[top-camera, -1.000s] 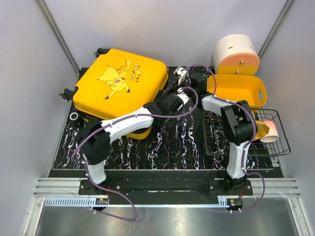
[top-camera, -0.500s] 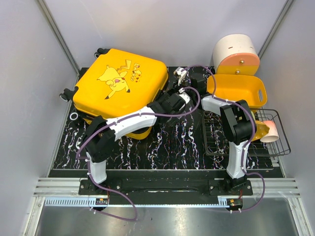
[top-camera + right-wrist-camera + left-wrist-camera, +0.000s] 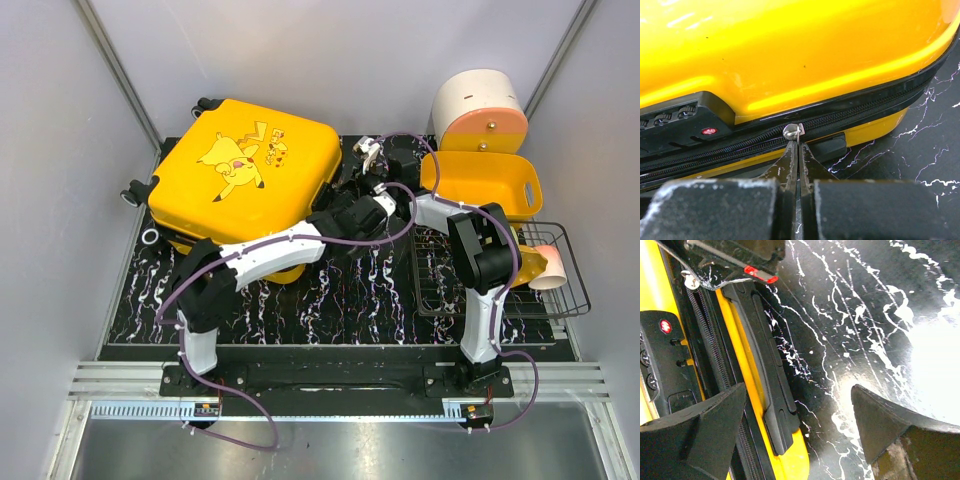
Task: Open, take out, and arrange the luggage
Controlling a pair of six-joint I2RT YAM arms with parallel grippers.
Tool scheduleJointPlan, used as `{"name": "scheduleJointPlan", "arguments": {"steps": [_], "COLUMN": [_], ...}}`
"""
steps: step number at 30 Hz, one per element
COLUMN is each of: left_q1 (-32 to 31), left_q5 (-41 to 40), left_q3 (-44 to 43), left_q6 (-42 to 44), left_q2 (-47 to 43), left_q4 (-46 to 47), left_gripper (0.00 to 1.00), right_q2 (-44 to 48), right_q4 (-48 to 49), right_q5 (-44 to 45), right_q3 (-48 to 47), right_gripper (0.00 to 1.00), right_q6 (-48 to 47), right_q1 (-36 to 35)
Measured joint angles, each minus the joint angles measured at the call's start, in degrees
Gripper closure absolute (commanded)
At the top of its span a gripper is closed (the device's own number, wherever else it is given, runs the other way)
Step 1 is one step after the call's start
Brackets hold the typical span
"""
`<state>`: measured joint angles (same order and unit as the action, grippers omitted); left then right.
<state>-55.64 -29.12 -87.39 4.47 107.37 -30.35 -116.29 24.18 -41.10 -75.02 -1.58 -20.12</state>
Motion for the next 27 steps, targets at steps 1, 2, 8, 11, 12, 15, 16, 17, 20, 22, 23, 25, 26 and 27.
{"name": "scheduleJointPlan", "arguments": {"steps": [1,2,8,11,12,15,16,17,20,22,23,25,26,27], "left_q1": [0.5,1.0,3.8,4.1,4.3,4.7,4.7,4.8,4.7,4.8,4.8,4.9,5.0,5.2], "left_q5": [-0.1,-0.1,0.1,0.2,0.2,0.6,0.8,0.9,0.8,0.7,0.6,0.6,0.6,0.7], "left_q3": [0.0,0.0,0.0,0.0,0.0,0.2,0.5,0.8,1.3,1.6,1.7,1.7,1.7,1.8], "left_q6": [-0.1,-0.3,-0.9,-1.5,-1.7,-2.4,-2.6,-2.7,-3.3,-4.3,-4.6,-5.5,-6.1,-6.7], "left_q2": [0.3,0.6,3.3,3.8,4.2,5.4,5.8,6.1,6.4,6.4,6.4,6.4,6.4,6.3], "left_q4": [0.0,0.0,0.7,1.6,2.0,3.5,4.0,4.3,5.2,5.6,5.8,5.9,5.9,5.8], "left_gripper": [0.1,0.09,0.1,0.1,0.1,0.11,0.11,0.12,0.16,0.2,0.25,0.26,0.26,0.26], "right_q2": [0.0,0.0,0.0,0.0,0.0,-0.1,-0.1,-0.1,-0.2,-0.3,-0.3,-0.4,-0.5,-0.5], "right_q4": [0.0,0.0,0.2,0.2,0.2,0.3,0.3,0.4,0.5,0.5,0.5,0.7,0.7,0.7], "right_q5": [0.0,0.0,0.0,0.0,0.0,0.0,0.0,0.0,-0.1,-0.1,-0.1,-0.1,-0.1,-0.2], "right_q3": [0.0,0.0,0.0,0.0,0.0,0.0,0.0,0.0,0.0,0.0,0.0,-0.1,-0.1,-0.2], "right_gripper": [1.0,1.0,1.0,1.0,1.0,1.0,1.0,1.0,1.0,1.0,1.0,1.0,1.0,1.0], "right_q6": [0.0,0.0,0.0,0.0,0.0,0.0,0.0,0.0,0.0,0.0,0.0,0.1,0.1,0.1], "right_q1": [0.0,0.0,0.0,0.0,0.0,0.0,0.0,0.0,0.0,0.0,0.0,0.0,0.0,0.0]}}
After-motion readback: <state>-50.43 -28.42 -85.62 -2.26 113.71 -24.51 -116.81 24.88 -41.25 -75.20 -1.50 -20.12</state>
